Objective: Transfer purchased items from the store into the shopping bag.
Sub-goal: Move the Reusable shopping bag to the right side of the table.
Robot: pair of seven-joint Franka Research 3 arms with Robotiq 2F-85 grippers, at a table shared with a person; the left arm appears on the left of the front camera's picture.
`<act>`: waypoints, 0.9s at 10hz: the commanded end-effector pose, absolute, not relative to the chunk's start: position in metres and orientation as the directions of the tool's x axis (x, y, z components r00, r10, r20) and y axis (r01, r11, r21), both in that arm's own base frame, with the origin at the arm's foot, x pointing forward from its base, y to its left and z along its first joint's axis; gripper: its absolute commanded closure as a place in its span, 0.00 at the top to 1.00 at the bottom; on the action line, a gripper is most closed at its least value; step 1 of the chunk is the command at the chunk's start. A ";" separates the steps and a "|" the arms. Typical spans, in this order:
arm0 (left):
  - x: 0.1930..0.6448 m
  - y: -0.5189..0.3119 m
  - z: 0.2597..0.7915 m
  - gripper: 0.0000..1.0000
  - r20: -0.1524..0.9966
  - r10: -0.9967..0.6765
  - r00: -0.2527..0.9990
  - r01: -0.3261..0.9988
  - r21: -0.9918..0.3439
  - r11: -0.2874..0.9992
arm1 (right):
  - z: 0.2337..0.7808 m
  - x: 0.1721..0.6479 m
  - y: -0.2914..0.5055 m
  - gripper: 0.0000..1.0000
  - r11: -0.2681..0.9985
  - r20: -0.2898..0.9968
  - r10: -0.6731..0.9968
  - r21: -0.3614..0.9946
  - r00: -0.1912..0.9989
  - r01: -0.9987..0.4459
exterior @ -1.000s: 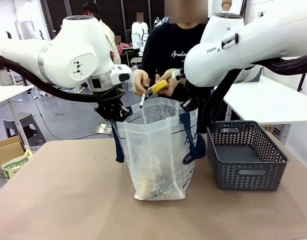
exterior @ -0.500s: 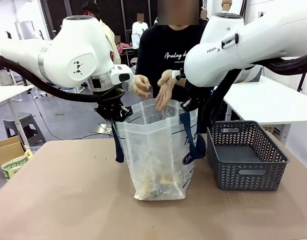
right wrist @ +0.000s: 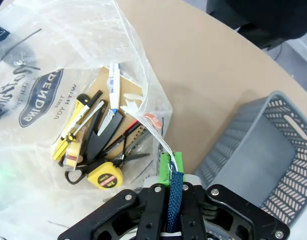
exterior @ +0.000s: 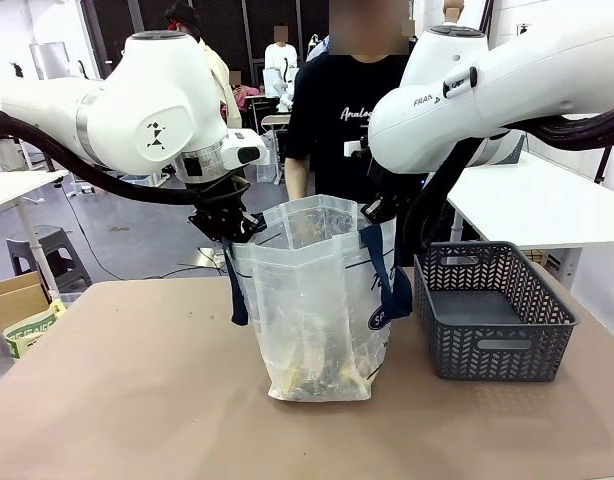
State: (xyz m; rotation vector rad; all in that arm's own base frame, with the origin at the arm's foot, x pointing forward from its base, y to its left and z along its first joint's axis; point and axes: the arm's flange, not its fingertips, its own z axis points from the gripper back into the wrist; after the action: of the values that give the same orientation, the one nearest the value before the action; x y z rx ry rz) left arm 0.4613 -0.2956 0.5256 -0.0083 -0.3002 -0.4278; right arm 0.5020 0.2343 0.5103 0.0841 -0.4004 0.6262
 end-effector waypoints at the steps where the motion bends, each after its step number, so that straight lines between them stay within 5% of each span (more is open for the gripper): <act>1: 0.462 -0.294 0.526 0.00 0.289 -0.405 0.867 0.408 0.055 0.911 | 0.510 0.502 0.233 0.00 0.811 0.389 0.552 -0.043 0.738 -0.584; 9: 0.462 -0.294 0.526 0.00 0.289 -0.405 0.867 0.408 0.055 0.911 | 0.510 0.502 0.233 0.00 0.811 0.389 0.552 -0.043 0.738 -0.584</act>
State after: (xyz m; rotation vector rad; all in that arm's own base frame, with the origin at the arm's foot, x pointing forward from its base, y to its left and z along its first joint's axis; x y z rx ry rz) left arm 0.4613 -0.2956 0.5256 -0.0083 -0.3001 -0.4278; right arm 0.5020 0.2343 0.5103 0.0841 -0.4004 0.6262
